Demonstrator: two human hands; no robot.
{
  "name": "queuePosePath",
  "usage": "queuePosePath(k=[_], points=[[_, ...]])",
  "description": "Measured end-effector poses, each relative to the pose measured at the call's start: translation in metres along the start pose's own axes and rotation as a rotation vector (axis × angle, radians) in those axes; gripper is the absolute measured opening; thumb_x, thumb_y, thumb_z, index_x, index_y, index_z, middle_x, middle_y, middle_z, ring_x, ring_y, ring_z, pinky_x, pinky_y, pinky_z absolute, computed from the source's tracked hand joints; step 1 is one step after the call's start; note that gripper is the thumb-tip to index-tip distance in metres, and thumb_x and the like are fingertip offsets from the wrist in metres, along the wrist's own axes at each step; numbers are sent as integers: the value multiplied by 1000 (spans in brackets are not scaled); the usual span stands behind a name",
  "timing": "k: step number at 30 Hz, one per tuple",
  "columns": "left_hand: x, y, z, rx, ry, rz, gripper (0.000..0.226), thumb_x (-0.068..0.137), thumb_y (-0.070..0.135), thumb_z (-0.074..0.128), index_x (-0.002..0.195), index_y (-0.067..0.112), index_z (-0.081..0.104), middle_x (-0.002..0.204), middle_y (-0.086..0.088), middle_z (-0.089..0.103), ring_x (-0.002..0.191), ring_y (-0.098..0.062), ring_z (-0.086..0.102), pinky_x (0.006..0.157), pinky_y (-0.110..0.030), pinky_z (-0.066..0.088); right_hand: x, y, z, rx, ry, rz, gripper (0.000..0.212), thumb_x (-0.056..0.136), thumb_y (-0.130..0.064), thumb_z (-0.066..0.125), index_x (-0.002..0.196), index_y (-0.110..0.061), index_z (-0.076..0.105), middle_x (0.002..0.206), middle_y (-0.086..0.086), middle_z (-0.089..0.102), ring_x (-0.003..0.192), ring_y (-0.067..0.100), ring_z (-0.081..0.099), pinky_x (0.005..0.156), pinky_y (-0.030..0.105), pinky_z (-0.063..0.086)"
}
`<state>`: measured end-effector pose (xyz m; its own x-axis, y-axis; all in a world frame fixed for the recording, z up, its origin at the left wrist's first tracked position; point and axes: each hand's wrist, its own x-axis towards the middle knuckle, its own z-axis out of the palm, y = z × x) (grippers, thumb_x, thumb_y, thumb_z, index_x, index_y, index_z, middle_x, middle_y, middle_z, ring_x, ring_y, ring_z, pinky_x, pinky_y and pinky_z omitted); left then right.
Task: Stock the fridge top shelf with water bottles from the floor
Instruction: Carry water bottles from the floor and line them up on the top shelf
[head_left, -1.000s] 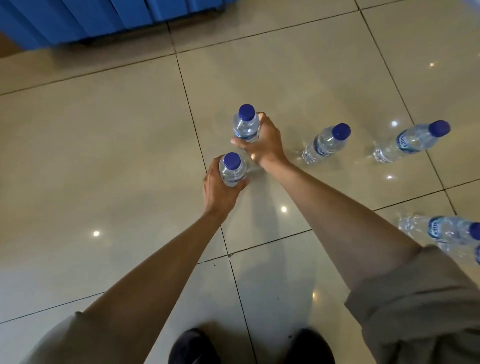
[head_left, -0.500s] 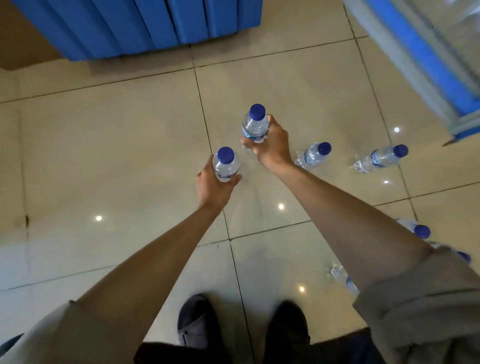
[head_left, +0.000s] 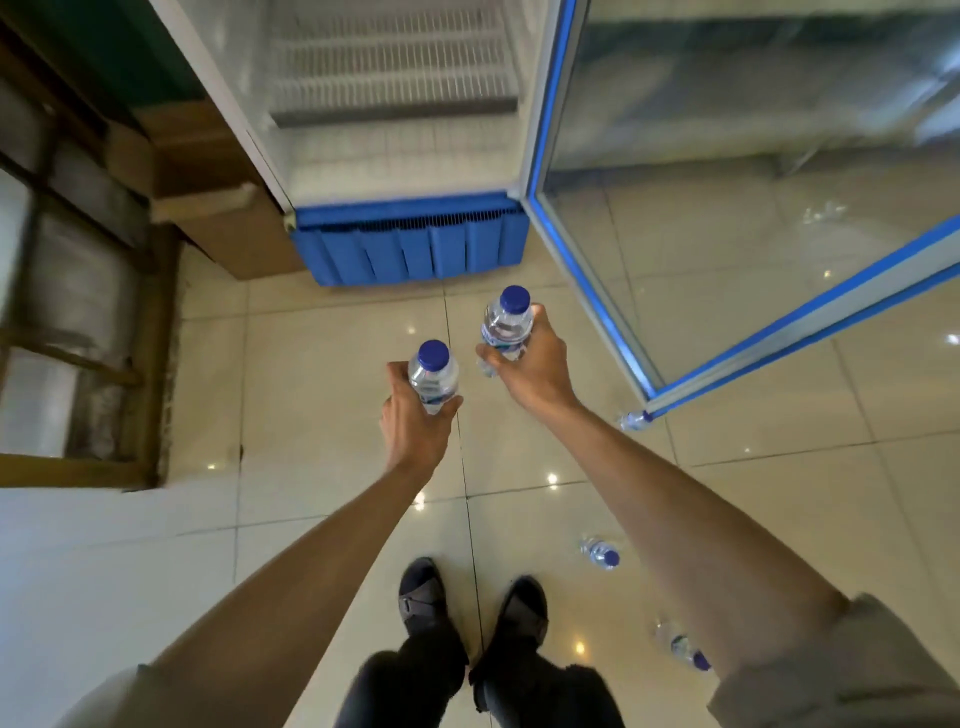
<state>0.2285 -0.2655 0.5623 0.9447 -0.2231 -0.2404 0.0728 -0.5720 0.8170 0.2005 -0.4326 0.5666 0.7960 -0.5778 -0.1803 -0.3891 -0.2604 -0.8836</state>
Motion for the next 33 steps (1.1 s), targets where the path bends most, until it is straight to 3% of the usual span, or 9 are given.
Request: queuePosePath(k=[6, 10, 17, 22, 25, 28, 33], points=[[-18, 122, -100, 104, 100, 67, 60, 77, 35, 78, 115, 18, 34, 98, 3, 62, 90, -29, 62, 66, -33, 43, -21, -153, -47, 5, 1, -124, 58, 76, -29, 84, 117, -21, 44, 108, -7, 65, 95, 8, 64, 72, 7, 44], [-17, 179, -160, 138, 173, 161, 61, 76, 43, 76, 116, 21, 35, 101, 0, 66, 89, -32, 64, 65, -34, 46, -22, -236, -73, 15, 7, -200, 51, 76, -28, 83, 111, -21, 47, 99, -8, 64, 91, 10, 64, 73, 18, 47], [-5, 269, -245, 65, 311, 337, 59, 71, 57, 75, 109, 30, 40, 97, 10, 66, 87, -19, 67, 72, -43, 58, -10, -353, -111, 76, 10, -335, 52, 76, -29, 85, 115, -24, 51, 104, -11, 68, 94, 2, 67, 86, 30, 56], [19, 339, -288, -65, 339, 389, 69, 62, 69, 71, 115, 33, 46, 98, 15, 67, 86, -9, 67, 73, -38, 59, 16, -431, -138, 107, 32, -430, 57, 78, -32, 84, 124, -26, 50, 107, -16, 65, 94, -8, 62, 85, 18, 51], [40, 376, -306, -125, 374, 409, 83, 54, 79, 68, 120, 32, 48, 102, 12, 70, 88, -7, 68, 76, -39, 59, 43, -472, -153, 140, 51, -472, 61, 77, -35, 83, 128, -26, 51, 114, -12, 65, 100, -3, 62, 89, 18, 49], [67, 411, -319, -108, 406, 451, 95, 54, 77, 69, 132, 27, 46, 114, 6, 69, 95, -10, 68, 82, -38, 59, 80, -506, -170, 155, 63, -510, 58, 78, -36, 83, 126, -24, 52, 111, -14, 65, 98, -4, 61, 88, 18, 50], [119, 477, -329, -110, 428, 554, 82, 59, 63, 76, 126, 24, 51, 114, 3, 69, 92, -9, 68, 81, -28, 56, 149, -556, -197, 218, 67, -607, 47, 81, -28, 81, 118, -26, 53, 104, -16, 65, 88, -12, 62, 74, 7, 46]])
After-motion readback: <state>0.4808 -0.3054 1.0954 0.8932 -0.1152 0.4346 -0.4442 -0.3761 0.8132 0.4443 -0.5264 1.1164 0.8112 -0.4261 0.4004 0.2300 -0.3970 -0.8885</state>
